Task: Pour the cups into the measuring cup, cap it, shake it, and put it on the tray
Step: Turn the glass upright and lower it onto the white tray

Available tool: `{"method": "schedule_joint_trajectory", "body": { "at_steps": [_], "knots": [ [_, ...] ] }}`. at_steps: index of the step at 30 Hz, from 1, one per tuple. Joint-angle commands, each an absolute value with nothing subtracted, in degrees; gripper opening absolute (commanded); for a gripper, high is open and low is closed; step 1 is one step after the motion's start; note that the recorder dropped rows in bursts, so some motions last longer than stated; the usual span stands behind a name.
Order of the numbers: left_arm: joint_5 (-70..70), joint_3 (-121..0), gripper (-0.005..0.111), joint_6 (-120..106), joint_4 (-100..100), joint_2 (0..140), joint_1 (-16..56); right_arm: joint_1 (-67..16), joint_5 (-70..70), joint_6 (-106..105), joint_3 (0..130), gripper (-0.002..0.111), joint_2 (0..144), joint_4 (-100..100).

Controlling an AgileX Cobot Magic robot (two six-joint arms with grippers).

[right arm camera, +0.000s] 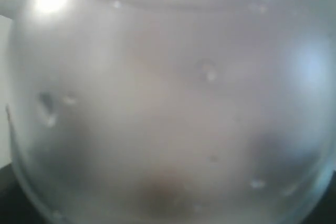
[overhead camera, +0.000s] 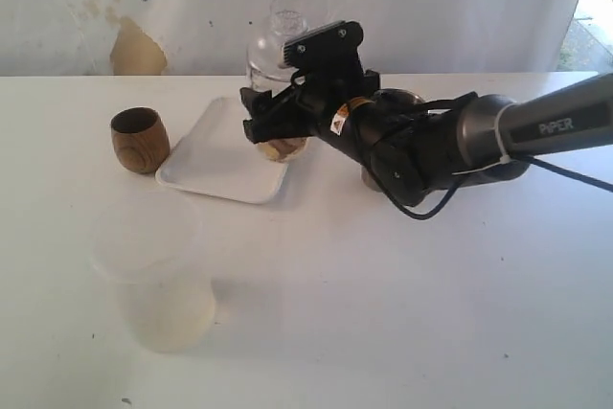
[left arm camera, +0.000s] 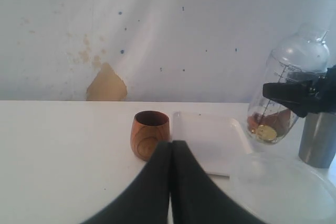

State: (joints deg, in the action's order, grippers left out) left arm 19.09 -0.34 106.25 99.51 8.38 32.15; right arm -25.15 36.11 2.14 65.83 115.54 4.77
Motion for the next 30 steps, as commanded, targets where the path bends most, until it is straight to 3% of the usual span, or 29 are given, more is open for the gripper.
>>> {"method": "schedule_joint_trajectory", "body": {
  "at_steps": [1,5,11,30],
  "knots": [
    [19.14,0.0,0.0,106.17,99.95,8.34,32.16,-24.49,33.05,11.18,71.65,0.0,119.74,12.54],
    [19.14,0.0,0.0,106.17,99.95,8.34,32.16,-24.49,28.29,12.5,74.73,0.0,121.79,12.67],
    [19.14,0.0,0.0,106.17,99.95,8.34,32.16,-24.59,35.15,19.83,74.77,0.0,122.41,19.22],
    [19.14,0.0,0.0,106.17,99.95,8.34,32.16,-24.94,32.99,26.12,79.1,0.0,125.38,31.28]
  ]
}}
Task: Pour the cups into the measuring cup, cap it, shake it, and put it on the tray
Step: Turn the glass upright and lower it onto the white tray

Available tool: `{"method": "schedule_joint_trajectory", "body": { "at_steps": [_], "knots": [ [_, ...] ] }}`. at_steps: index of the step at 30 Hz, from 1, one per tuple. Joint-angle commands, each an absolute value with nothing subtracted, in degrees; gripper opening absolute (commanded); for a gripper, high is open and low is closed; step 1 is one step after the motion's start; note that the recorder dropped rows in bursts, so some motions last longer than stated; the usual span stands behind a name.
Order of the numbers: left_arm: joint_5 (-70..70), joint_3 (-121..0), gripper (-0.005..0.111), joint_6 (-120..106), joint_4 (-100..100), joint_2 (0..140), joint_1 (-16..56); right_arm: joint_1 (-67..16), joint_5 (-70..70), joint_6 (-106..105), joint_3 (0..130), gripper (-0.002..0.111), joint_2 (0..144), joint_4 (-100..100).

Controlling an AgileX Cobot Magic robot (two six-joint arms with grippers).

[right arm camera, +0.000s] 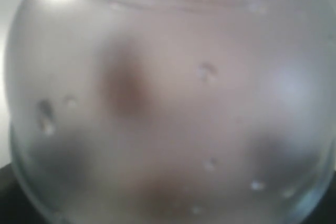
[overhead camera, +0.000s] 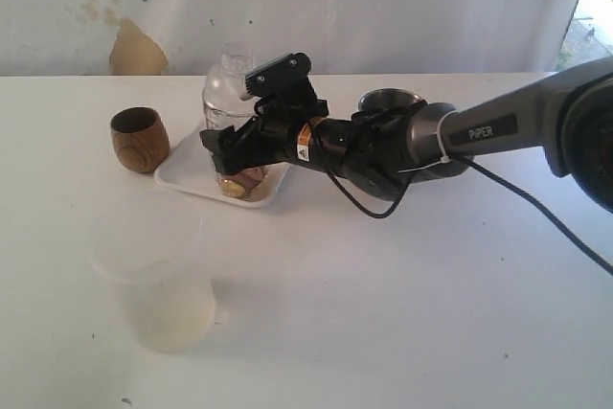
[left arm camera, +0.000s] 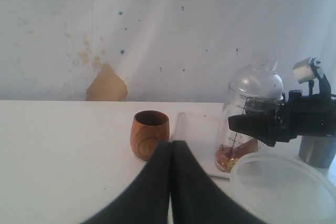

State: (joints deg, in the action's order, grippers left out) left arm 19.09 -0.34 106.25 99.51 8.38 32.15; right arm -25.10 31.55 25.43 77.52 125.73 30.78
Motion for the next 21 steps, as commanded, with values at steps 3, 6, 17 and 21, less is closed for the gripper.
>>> {"method": "schedule_joint_trajectory", "body": {
  "at_steps": [3,6,17,21],
  "knots": [
    [19.14,0.0,0.0,106.17,99.95,8.34,32.16,-24.94,31.68,26.12,79.35,0.0,125.38,31.53],
    [19.14,0.0,0.0,106.17,99.95,8.34,32.16,-24.94,30.23,26.12,79.35,0.007,125.38,31.53],
    [19.14,0.0,0.0,106.17,99.95,8.34,32.16,-24.94,28.2,25.17,80.87,0.092,125.38,31.38],
    [19.14,0.0,0.0,106.17,99.95,8.34,32.16,-24.94,29.22,24.03,80.87,0.094,125.27,31.38]
  ]
}}
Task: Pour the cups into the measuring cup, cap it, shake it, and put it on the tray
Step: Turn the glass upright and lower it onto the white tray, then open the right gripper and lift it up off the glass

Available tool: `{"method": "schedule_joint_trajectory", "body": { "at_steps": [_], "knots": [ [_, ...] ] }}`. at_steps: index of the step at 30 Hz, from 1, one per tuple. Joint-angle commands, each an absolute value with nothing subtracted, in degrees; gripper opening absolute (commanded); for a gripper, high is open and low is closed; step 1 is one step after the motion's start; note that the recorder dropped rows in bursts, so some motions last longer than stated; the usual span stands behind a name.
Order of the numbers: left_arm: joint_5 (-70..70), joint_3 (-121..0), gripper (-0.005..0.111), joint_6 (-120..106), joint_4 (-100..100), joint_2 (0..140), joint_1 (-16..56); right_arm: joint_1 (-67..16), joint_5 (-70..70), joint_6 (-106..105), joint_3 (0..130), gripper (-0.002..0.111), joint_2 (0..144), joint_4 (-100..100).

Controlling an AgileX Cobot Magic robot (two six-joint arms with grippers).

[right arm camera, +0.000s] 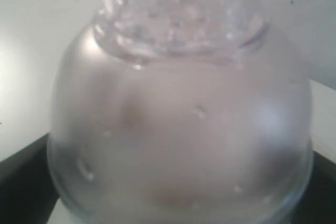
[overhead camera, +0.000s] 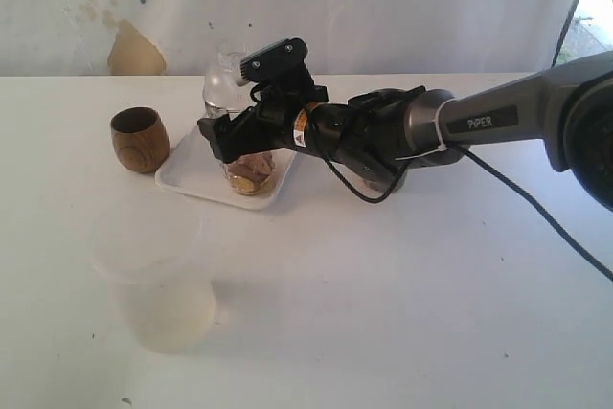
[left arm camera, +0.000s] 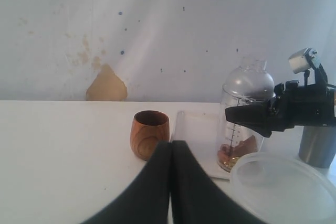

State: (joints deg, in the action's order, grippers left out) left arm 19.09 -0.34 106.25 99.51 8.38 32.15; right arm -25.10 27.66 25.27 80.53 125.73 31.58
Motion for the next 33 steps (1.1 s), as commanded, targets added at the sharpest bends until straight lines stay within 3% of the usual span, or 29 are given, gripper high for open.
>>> {"method": "schedule_joint_trajectory", "body": {
  "at_steps": [1,28,33],
  "knots": [
    [19.14,0.0,0.0,106.17,99.95,8.34,32.16,-24.94,29.48,24.15,80.87,0.094,125.27,31.38],
    [19.03,0.0,0.0,106.17,99.95,8.34,32.16,-24.94,29.1,20.54,80.87,0.094,113.71,31.38],
    [18.9,0.0,0.0,106.6,99.95,8.34,32.16,-24.94,20.74,19.24,80.87,0.094,107.68,31.54]
  ]
}}
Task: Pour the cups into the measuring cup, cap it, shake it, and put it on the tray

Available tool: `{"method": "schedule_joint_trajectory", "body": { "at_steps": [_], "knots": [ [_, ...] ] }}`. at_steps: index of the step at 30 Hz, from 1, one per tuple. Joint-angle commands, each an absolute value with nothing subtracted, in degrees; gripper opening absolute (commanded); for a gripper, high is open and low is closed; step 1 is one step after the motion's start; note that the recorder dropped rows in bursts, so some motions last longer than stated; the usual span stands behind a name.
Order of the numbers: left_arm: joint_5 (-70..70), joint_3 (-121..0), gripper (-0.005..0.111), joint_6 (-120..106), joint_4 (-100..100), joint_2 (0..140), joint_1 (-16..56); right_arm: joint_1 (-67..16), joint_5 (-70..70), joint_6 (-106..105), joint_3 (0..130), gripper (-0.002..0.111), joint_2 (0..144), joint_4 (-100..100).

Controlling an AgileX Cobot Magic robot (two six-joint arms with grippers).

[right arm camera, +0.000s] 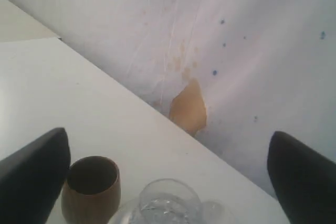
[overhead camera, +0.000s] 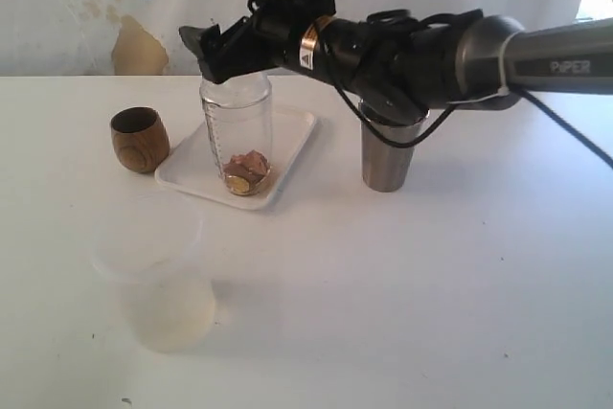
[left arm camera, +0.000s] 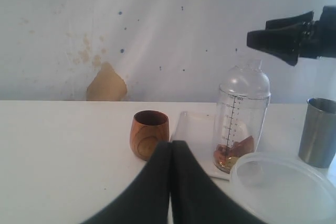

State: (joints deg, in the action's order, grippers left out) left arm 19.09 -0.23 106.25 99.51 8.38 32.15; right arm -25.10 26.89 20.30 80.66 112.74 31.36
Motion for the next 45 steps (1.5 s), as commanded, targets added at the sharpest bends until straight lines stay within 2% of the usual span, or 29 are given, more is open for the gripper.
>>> {"method": "schedule_joint_trajectory", "body": {
  "at_steps": [1,5,7,10,12,13,19,23,30,45],
  "knots": [
    [18.78,0.0,0.0,106.6,99.95,8.34,32.16,-24.94,19.18,19.24,80.87,0.094,106.29,31.54],
    [17.51,0.0,0.0,106.6,99.95,8.34,32.16,-25.07,11.92,23.57,80.87,0.09,101.22,31.36],
    [16.1,0.0,0.0,106.6,99.95,8.34,32.16,-25.34,6.64,23.83,80.87,0.076,98.22,31.36],
    [14.15,0.0,0.0,106.6,99.95,8.34,32.16,-26.0,-3.29,24.72,80.87,0.036,93.81,31.09],
    [13.54,0.0,0.0,106.6,99.95,8.34,32.16,-26.57,-9.55,26.39,80.87,0.004,90.74,30.19],
    [13.54,0.0,0.0,106.6,99.95,8.34,32.16,-26.97,-11.95,27.03,80.87,0.001,89.14,29.97],
    [13.54,0.0,0.0,106.6,99.95,8.34,32.16,-28.52,-24.52,26.69,80.48,0.0,79.93,29.71],
    [13.54,0.0,0.0,106.39,99.95,8.34,32.16,-30.98,-31.98,15.68,80.21,0.0,72.91,21.6],
    [13.54,0.0,0.0,106.39,99.95,8.34,32.16,-33.69,-32.05,-1.94,72.41,0.0,58.14,0.3],
    [13.54,0.0,0.0,106.38,99.95,8.34,32.16,-33.68,-32.86,-2.17,49.61,0.0,18.84,-0.48]
  ]
}}
